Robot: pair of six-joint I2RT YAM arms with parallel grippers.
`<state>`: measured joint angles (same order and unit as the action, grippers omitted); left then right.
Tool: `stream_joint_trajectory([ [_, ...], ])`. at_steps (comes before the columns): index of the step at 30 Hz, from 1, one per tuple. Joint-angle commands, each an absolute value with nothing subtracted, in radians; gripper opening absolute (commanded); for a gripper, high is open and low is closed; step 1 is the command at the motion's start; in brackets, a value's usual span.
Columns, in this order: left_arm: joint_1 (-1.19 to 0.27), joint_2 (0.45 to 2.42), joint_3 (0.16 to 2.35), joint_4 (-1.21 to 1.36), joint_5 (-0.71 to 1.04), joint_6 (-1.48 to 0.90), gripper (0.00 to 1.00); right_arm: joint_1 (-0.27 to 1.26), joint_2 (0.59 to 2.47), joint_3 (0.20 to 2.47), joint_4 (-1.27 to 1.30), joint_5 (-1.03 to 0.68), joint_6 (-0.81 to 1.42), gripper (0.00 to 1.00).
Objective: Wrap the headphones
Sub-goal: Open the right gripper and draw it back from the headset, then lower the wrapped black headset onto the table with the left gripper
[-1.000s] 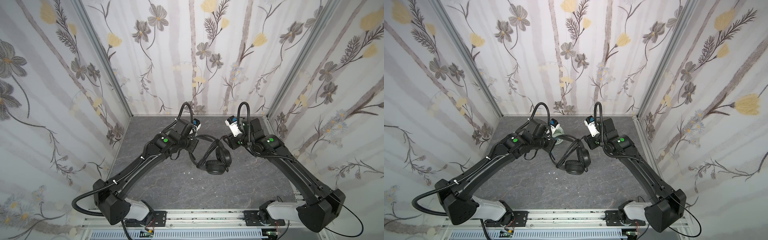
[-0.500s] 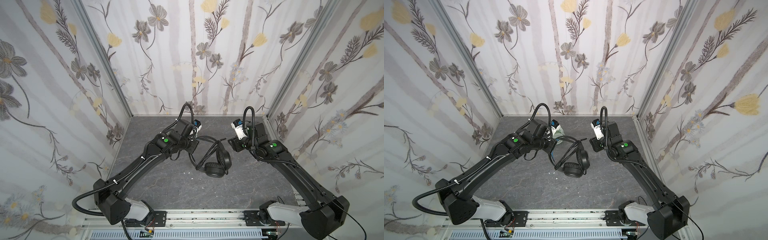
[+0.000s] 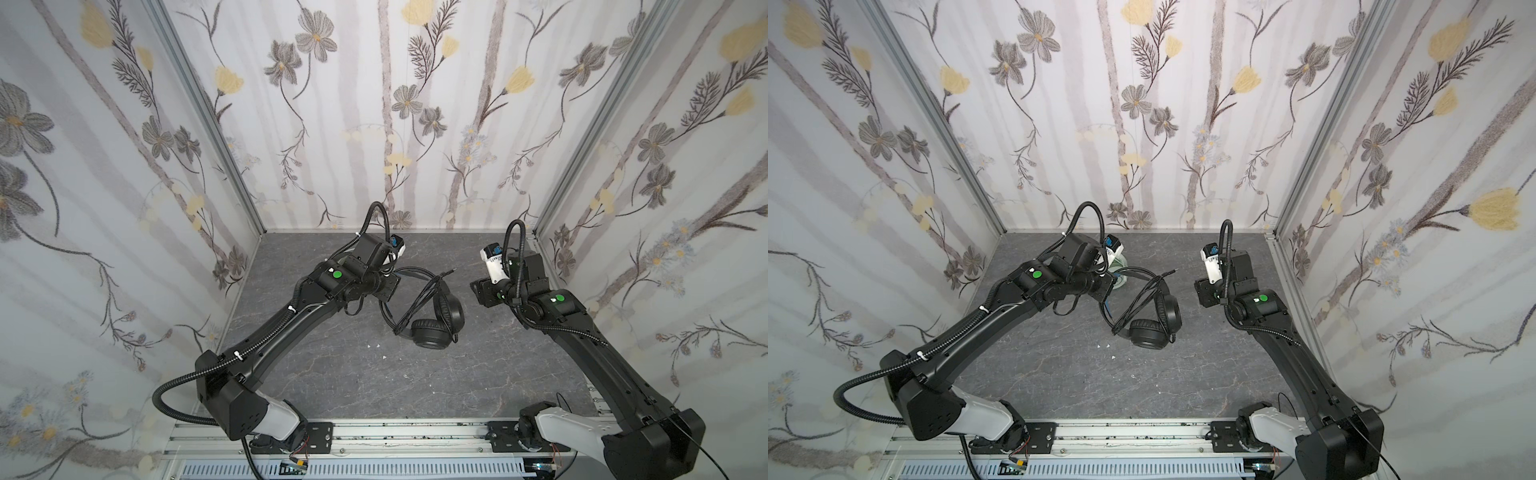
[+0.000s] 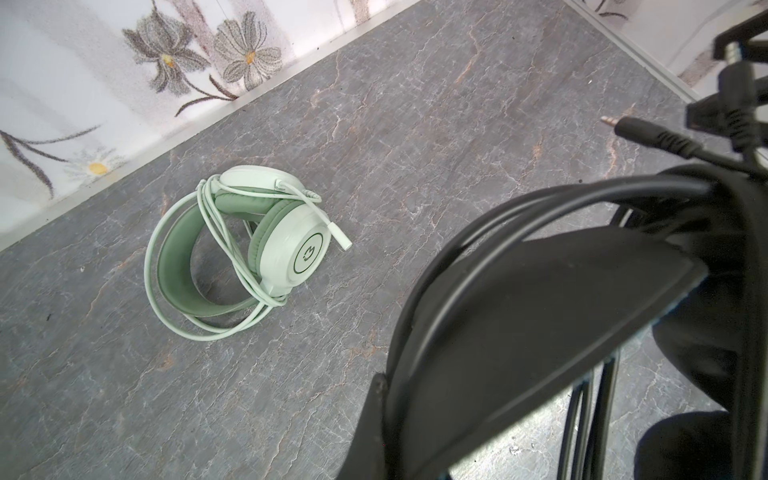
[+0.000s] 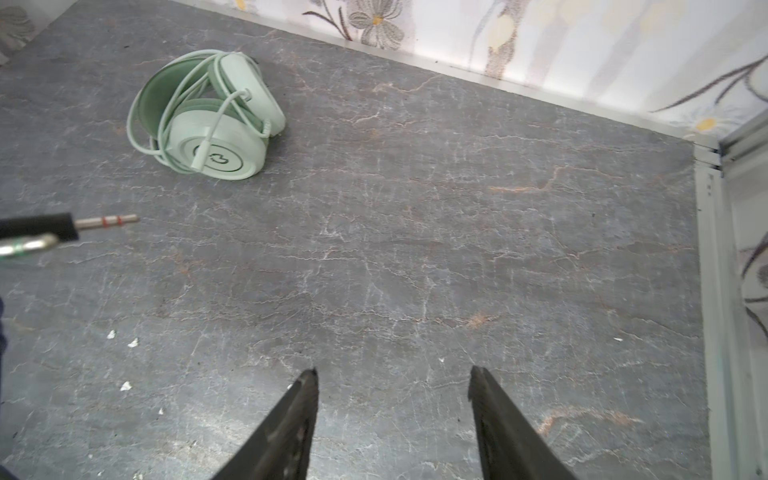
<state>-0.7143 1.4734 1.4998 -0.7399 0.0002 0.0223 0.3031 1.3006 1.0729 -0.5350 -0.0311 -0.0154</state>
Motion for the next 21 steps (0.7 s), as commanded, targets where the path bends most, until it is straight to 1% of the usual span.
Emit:
stream_joint_trajectory([
  [1,-0.720,1.491,1.514,-0.698,-0.017,-0.072,0.00,0.270,1.285,1.071,-0.489,0.007,0.002,0.62],
  [6,-0.735,1.552,1.516,-0.650,-0.057,-0.209,0.00,0.246,1.273,1.082,-0.487,0.039,-0.003,0.66],
  [10,-0.751,1.633,1.558,-0.650,-0.108,-0.318,0.00,0.234,1.256,1.093,-0.462,0.083,-0.001,0.69],
  [17,-0.768,1.826,1.693,-0.661,-0.152,-0.449,0.00,0.224,1.237,1.129,-0.371,0.145,0.006,0.75],
  [21,-0.767,1.951,1.797,-0.676,-0.175,-0.508,0.00,0.224,1.252,1.158,-0.363,0.141,-0.001,0.77],
])
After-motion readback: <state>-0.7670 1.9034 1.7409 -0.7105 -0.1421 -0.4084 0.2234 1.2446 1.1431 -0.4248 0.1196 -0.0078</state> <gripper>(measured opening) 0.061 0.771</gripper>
